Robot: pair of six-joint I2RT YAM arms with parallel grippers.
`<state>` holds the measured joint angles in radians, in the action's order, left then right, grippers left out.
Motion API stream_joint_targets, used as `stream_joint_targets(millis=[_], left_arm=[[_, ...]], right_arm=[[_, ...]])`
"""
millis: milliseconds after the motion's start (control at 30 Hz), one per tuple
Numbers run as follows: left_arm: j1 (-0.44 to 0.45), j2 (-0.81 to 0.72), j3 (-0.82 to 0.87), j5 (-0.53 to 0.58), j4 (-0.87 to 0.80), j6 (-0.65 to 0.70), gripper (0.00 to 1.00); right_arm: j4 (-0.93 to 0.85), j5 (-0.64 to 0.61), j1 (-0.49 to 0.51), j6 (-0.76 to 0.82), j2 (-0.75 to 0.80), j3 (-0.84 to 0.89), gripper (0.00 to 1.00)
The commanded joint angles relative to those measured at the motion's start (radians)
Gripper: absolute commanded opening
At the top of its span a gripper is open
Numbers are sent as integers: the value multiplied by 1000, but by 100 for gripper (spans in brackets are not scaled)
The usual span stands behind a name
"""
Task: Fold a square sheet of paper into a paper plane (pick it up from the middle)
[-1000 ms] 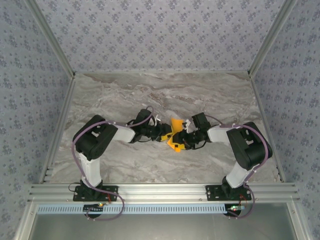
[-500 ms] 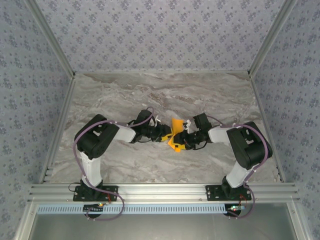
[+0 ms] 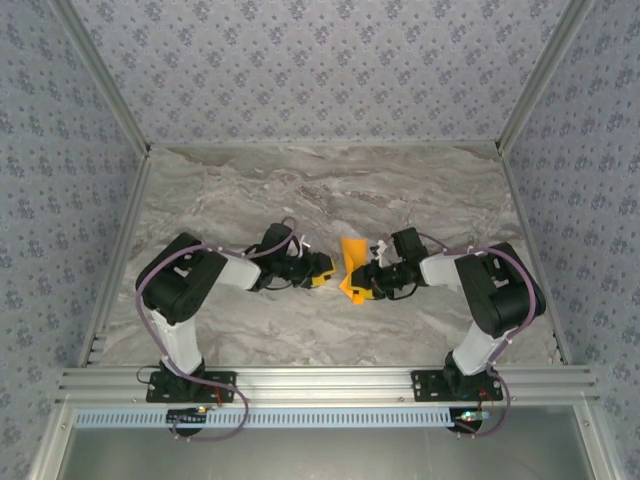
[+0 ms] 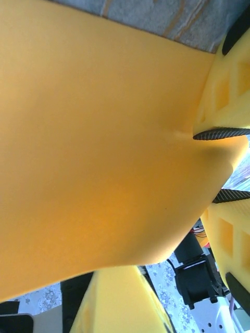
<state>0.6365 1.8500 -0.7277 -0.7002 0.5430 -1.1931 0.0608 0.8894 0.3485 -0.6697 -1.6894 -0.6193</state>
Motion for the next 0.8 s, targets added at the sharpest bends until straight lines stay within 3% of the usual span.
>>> stream_joint_targets(millis=[0, 233, 433, 767], left_arm=[[1, -48, 30, -54, 16, 46, 41], [18, -71, 32, -100, -3, 107, 42], [55, -67, -4, -90, -77, 162, 32], [67, -35, -20, -86, -46, 144, 20]], right_arm=[[-131, -171, -33, -19, -52, 63, 39], [-123, -164, -35, -18, -49, 64, 44], [-124, -164, -34, -20, -55, 63, 43], [-111, -154, -37, -28, -53, 68, 40]])
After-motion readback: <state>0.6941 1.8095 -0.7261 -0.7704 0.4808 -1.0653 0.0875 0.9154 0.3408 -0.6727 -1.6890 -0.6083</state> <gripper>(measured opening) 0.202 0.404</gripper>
